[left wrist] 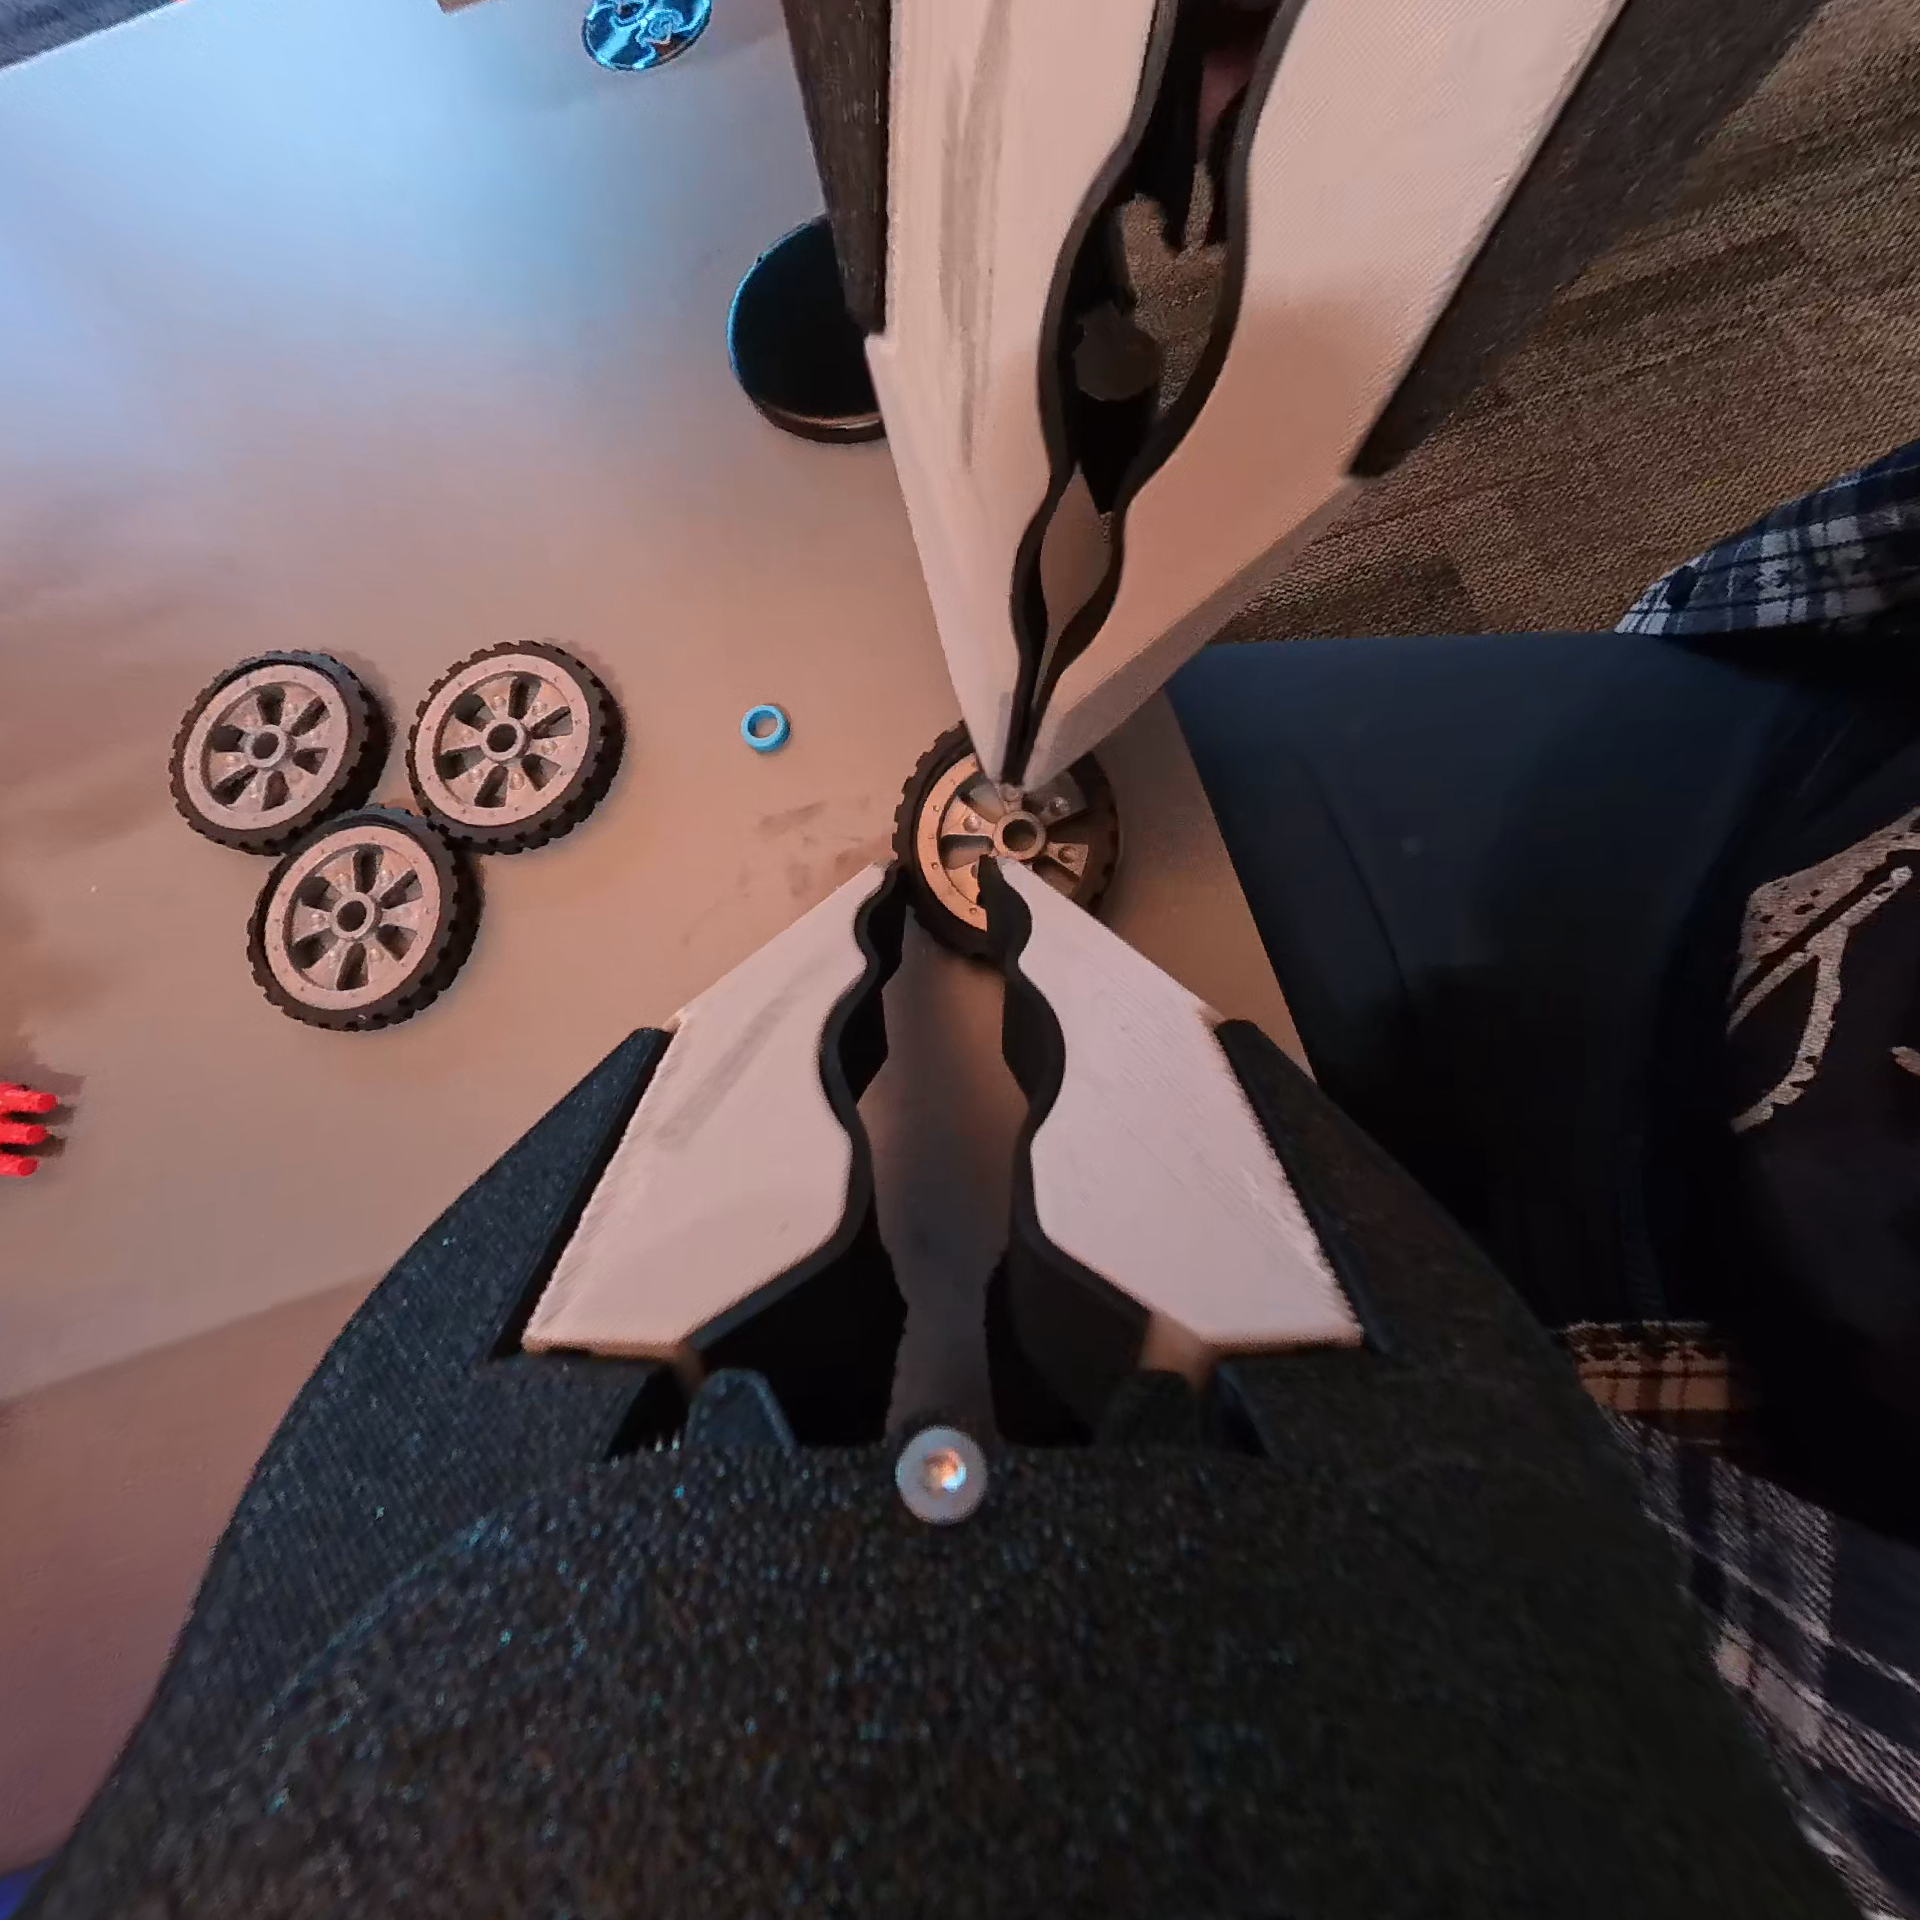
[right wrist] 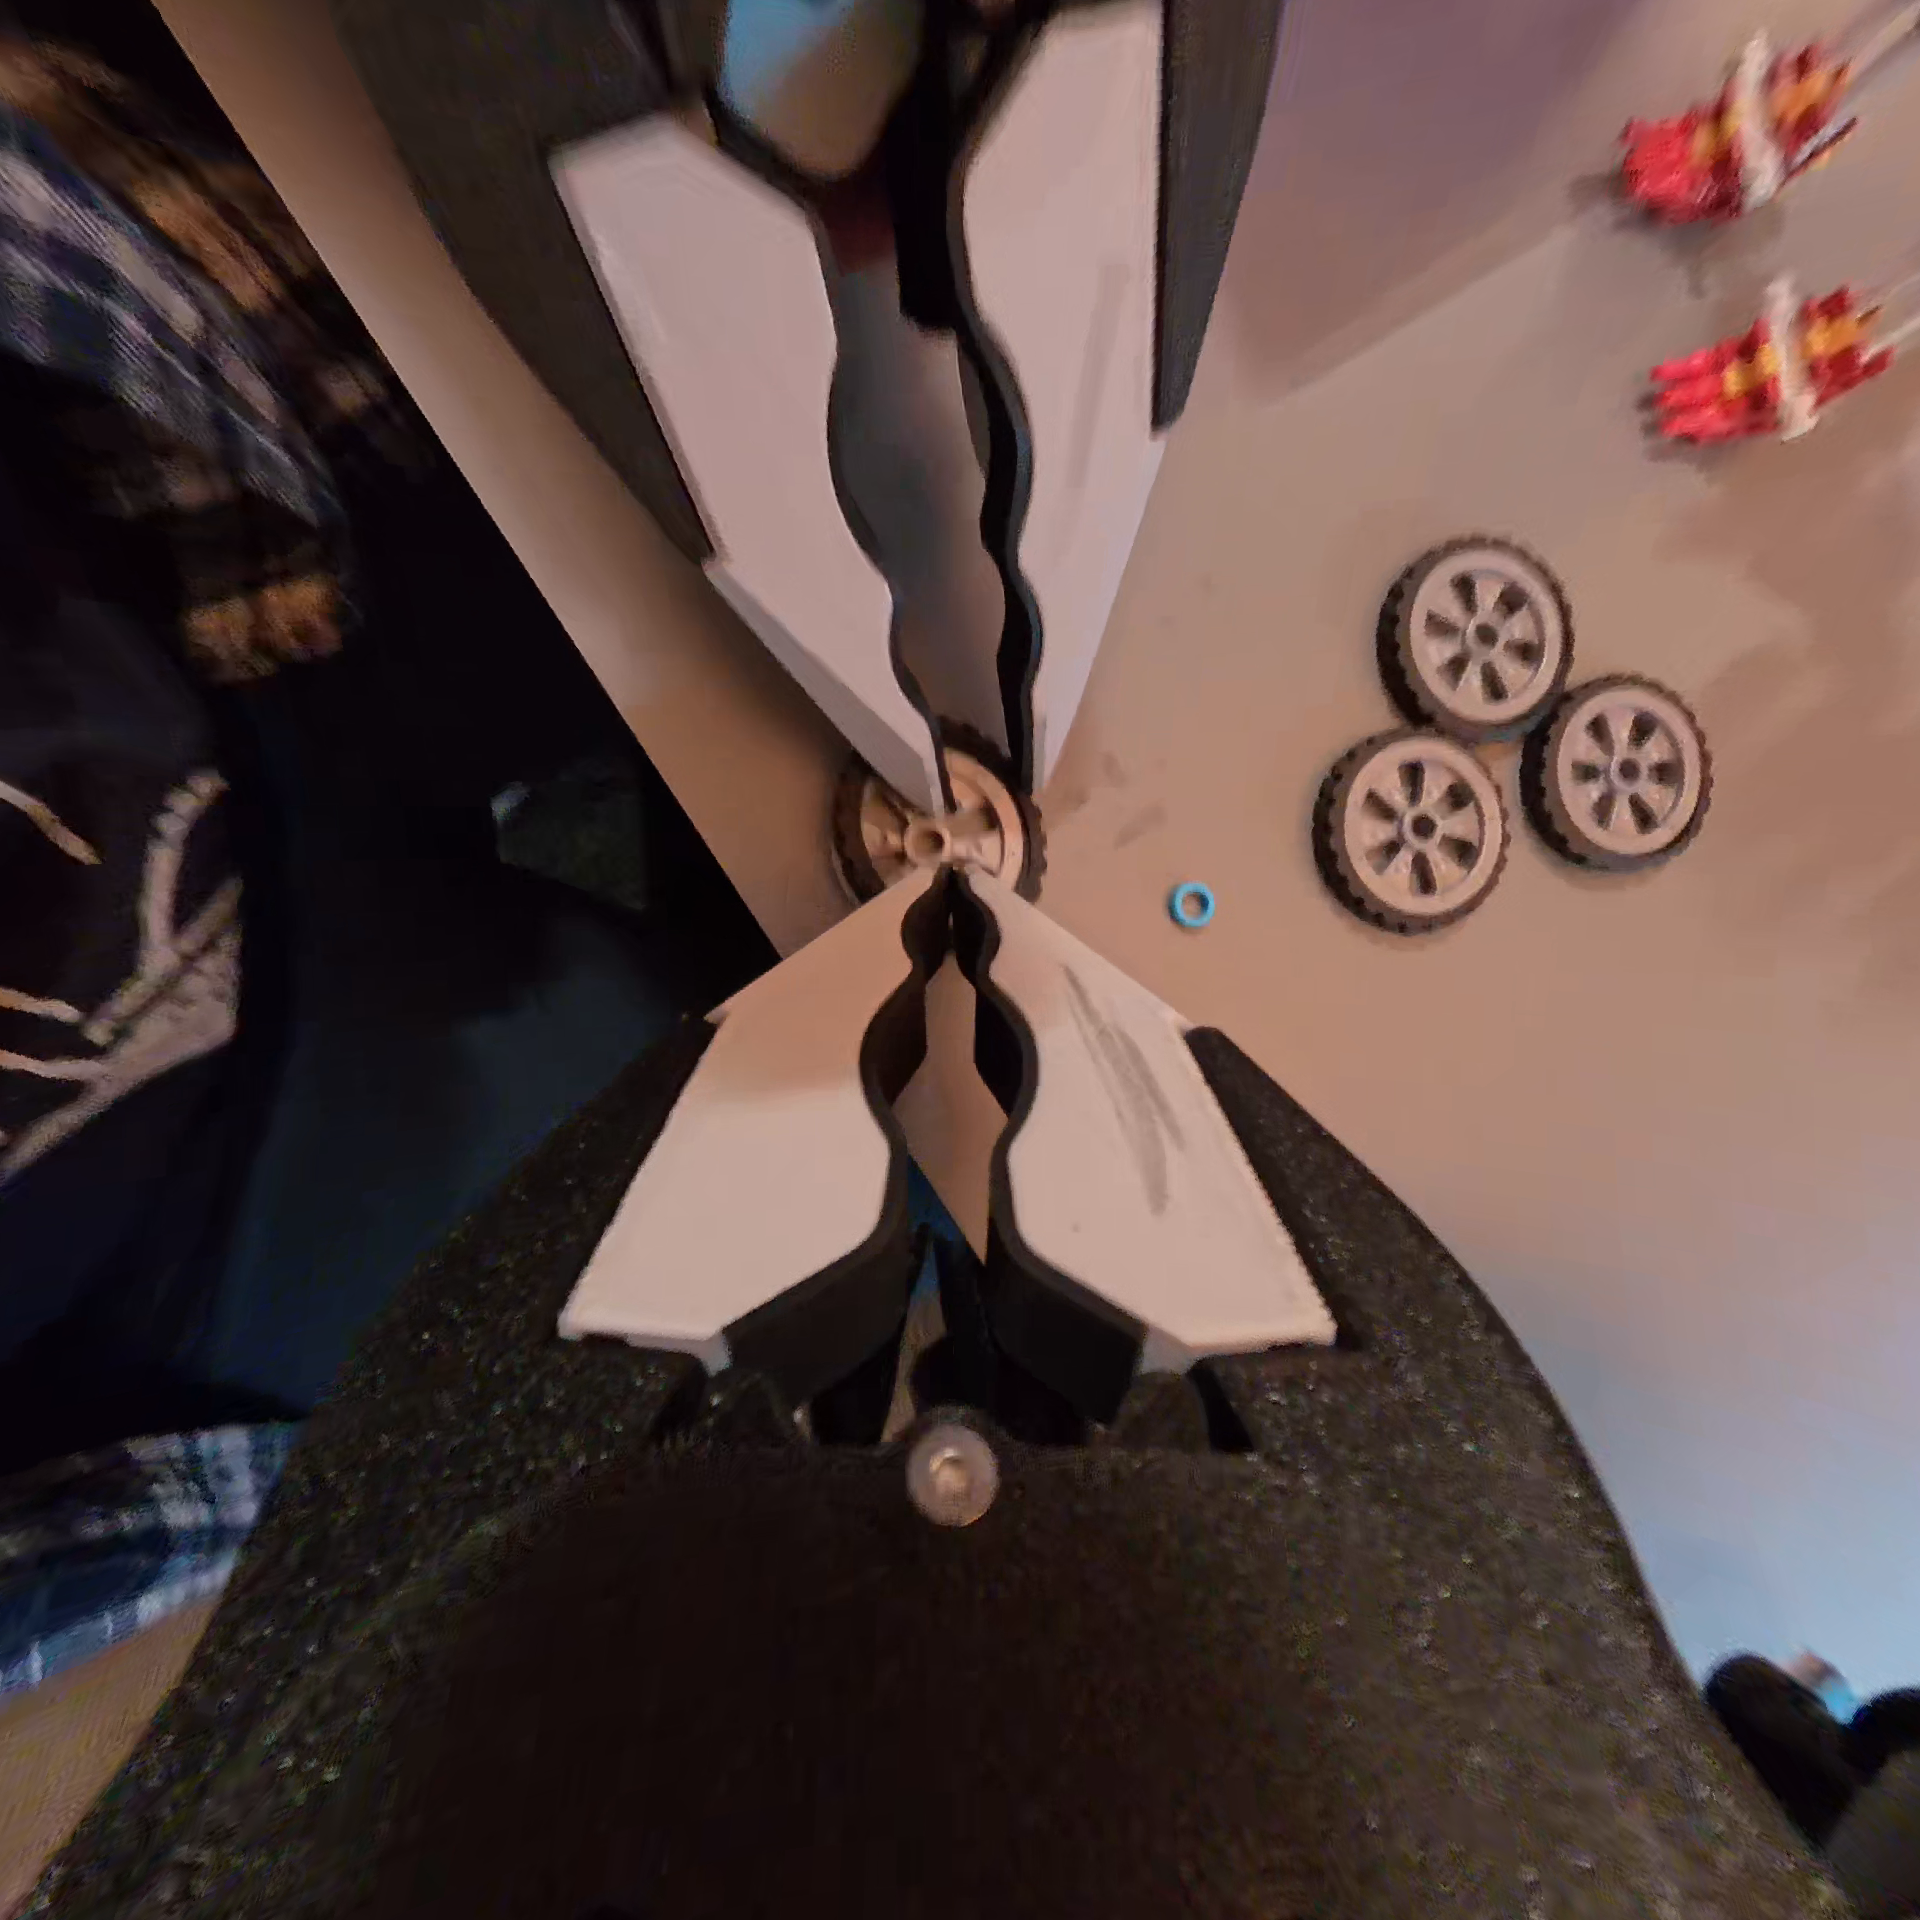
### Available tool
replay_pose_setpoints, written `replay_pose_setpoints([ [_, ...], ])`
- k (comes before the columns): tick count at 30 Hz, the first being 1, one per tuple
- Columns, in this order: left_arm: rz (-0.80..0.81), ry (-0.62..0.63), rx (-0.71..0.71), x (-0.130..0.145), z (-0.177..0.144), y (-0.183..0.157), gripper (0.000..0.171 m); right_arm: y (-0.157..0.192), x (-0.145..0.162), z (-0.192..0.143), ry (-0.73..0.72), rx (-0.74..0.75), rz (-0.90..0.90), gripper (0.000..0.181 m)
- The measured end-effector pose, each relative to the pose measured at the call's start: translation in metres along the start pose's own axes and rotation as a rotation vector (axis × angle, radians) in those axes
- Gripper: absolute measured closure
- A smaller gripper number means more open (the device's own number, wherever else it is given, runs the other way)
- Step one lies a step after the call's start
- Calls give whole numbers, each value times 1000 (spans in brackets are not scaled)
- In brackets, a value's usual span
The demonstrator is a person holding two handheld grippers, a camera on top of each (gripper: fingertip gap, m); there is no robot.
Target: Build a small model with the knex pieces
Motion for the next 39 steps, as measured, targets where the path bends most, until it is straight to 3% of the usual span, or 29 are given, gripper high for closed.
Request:
replay_pose_setpoints([
  [2,-2,-1,3,0,0,0,157,-2,7,4,48,16,-13,181],
  [20,18,-9,6,-1,1,-1,163,15,12,5,-31,5,-52,181],
  [34,34,-10,2,-2,2,-3,163,28,9,9,-63,225,-191,181],
  [39,25,-12,5,-2,2,-2,163,27,9,8,-65,204,-125,181],
])
Point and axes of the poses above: each gripper's, where its closed fingertips meet, z out along the fingers, x out of its underside, y = z × x across the jaws, the point moved 4 cm from there along -z, back along the fingers, and after that the axes turned 15 degrees about z, right-handed, at the moved point
